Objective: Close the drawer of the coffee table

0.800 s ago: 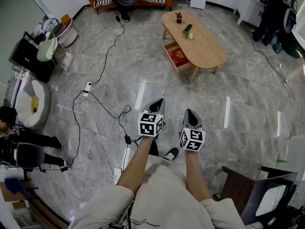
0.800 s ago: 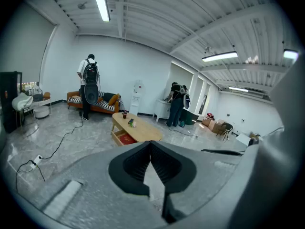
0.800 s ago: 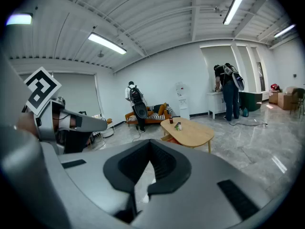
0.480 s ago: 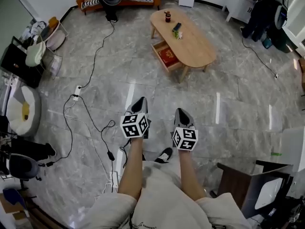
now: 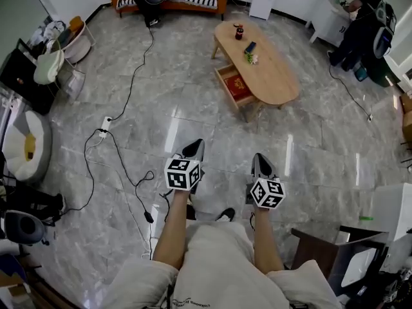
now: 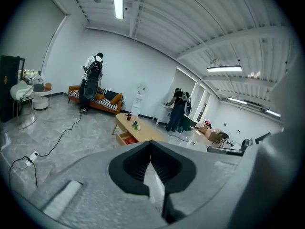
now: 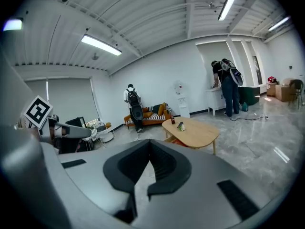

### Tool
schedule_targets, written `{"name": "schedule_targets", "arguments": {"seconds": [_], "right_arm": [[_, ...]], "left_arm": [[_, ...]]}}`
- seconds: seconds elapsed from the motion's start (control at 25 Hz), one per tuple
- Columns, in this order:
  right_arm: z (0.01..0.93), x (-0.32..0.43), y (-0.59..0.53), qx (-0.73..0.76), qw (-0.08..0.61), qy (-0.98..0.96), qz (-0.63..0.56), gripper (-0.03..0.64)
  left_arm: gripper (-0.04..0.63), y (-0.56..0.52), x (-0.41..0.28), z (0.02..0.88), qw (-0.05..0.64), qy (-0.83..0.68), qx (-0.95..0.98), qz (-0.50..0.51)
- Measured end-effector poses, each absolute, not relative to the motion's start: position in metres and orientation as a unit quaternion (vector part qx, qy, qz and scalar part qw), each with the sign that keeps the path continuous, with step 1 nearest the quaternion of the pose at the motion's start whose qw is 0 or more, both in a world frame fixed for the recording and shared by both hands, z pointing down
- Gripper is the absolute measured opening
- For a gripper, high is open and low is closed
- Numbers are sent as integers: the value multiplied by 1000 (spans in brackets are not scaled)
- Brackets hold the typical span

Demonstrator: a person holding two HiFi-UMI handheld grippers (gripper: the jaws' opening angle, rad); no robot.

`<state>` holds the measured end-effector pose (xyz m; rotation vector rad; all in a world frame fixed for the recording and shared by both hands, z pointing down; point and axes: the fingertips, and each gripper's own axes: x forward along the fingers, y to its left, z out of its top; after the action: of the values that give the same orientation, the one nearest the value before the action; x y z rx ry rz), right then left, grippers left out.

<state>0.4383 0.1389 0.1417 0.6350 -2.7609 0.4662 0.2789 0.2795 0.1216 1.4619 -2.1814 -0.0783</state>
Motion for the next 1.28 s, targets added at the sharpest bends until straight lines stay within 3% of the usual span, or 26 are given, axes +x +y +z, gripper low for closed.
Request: {"name": "schedule_targets", "arguments": {"seconds": [1.0, 1.28], "right_arm": [[155, 313, 177, 244, 157, -933, 214, 15], [176, 238, 159, 243, 155, -917, 275, 15]], "left_arm": [[9, 337, 135, 118, 241, -752, 612, -44], [9, 335, 92, 132, 256, -746, 614, -21]]}}
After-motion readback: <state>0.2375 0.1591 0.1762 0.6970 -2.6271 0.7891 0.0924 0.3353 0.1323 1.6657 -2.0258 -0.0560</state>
